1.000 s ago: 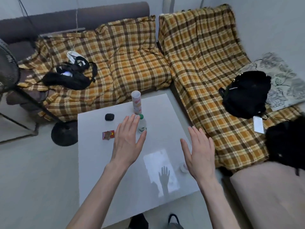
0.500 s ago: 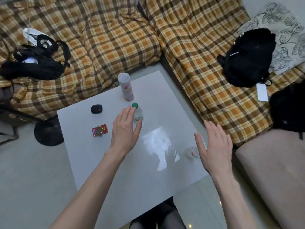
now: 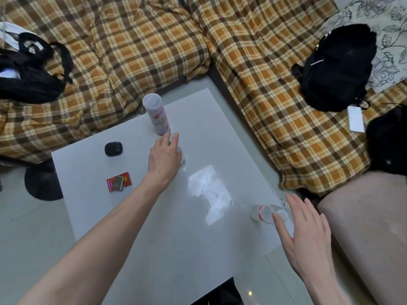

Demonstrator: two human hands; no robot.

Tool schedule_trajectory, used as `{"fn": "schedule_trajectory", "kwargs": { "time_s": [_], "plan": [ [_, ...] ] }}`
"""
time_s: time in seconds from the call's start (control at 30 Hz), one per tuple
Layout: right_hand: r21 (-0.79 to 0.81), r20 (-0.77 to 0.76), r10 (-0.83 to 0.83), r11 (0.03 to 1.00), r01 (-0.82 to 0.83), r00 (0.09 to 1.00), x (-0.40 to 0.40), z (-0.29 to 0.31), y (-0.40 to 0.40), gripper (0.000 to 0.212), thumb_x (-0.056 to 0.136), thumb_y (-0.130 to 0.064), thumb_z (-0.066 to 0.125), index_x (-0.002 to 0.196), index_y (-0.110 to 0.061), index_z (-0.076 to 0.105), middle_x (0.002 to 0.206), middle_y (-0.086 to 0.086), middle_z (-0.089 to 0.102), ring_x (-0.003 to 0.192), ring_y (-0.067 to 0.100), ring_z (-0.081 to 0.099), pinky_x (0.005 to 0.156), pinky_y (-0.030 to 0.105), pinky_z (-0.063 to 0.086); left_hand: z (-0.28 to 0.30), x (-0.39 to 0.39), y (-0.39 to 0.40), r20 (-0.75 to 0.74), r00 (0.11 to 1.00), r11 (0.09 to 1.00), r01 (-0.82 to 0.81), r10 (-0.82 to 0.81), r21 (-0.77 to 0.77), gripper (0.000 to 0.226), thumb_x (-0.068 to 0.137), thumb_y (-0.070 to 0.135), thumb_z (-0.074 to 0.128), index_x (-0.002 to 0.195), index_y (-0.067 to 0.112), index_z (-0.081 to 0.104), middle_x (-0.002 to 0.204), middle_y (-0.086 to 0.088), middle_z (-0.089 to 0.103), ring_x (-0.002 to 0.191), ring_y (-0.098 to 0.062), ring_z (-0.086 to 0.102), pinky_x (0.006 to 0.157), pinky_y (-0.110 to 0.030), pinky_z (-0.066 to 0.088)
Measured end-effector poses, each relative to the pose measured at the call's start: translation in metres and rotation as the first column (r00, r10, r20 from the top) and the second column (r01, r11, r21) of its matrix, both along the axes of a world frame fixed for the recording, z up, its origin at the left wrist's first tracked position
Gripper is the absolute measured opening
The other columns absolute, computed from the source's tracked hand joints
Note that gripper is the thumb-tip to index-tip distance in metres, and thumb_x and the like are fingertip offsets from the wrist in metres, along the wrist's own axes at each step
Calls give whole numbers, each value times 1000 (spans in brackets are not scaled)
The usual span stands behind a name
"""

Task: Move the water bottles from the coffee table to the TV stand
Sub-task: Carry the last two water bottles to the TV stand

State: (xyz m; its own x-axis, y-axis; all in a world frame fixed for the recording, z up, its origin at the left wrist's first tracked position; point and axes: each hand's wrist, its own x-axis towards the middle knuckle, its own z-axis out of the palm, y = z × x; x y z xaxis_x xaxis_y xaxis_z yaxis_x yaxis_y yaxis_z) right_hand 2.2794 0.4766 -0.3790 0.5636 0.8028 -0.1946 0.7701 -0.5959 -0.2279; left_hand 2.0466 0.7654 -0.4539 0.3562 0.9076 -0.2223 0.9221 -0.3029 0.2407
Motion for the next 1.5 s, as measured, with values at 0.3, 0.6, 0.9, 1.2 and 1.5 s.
{"fn": "schedule_trajectory", "kwargs": {
  "time_s": [0.3, 0.6, 0.9, 1.2, 1.5],
  "plan": [
    [3, -13, 24, 1000, -24, 1000, 5, -16, 15, 67, 97, -61, 32, 153, -24, 40, 158, -5, 42, 152, 19, 25, 122, 47, 17, -13, 1, 8, 29, 999, 992, -28, 32, -126, 14, 96, 6, 54, 109, 5, 50, 109, -14, 45, 97, -37, 50, 82, -52, 51],
    [35, 23, 29, 999, -30, 999, 22, -26, 14, 61, 100, -54, 47, 153, -25, 36, 159, -1, 40, 152, 24, 24, 123, 50, 16, 17, 13, -31, 149, 988, 998, -36, 44, -58, 16, 94, 13, 61, 104, 8, 50, 104, -12, 45, 82, -35, 52, 71, -46, 51],
    [-139, -95, 21, 990, -34, 995, 44, -58, 6, 73, 90, -52, 64, 153, -27, 36, 163, 0, 31, 149, 25, 28, 113, 45, 35, 40, 42, -96, 231, 973, 991, 31, -1, -127, 19, 91, 17, 64, 102, 12, 49, 102, -7, 45, 76, -35, 53, 69, -44, 51],
    [-260, -155, 4, 965, -45, 988, 36, -98, 9, 39, 92, -23, 66, 128, -26, 52, 135, -3, 47, 120, 27, 45, 68, 31, 44, 35, 53, -138, 204, 975, 975, 123, -85, -183, 17, 94, 18, 63, 101, 12, 49, 101, -3, 44, 76, -30, 53, 70, -43, 51],
    [-152, -156, -91, 986, 68, 984, 35, -91, 12, 20, 91, -10, 63, 110, -15, 57, 118, 2, 48, 113, 25, 40, 61, 37, 47, 50, 55, -141, 198, 978, 979, 105, -70, -173, 16, 93, 18, 63, 101, 13, 49, 100, 0, 43, 75, -28, 51, 67, -37, 47]
  ]
}}
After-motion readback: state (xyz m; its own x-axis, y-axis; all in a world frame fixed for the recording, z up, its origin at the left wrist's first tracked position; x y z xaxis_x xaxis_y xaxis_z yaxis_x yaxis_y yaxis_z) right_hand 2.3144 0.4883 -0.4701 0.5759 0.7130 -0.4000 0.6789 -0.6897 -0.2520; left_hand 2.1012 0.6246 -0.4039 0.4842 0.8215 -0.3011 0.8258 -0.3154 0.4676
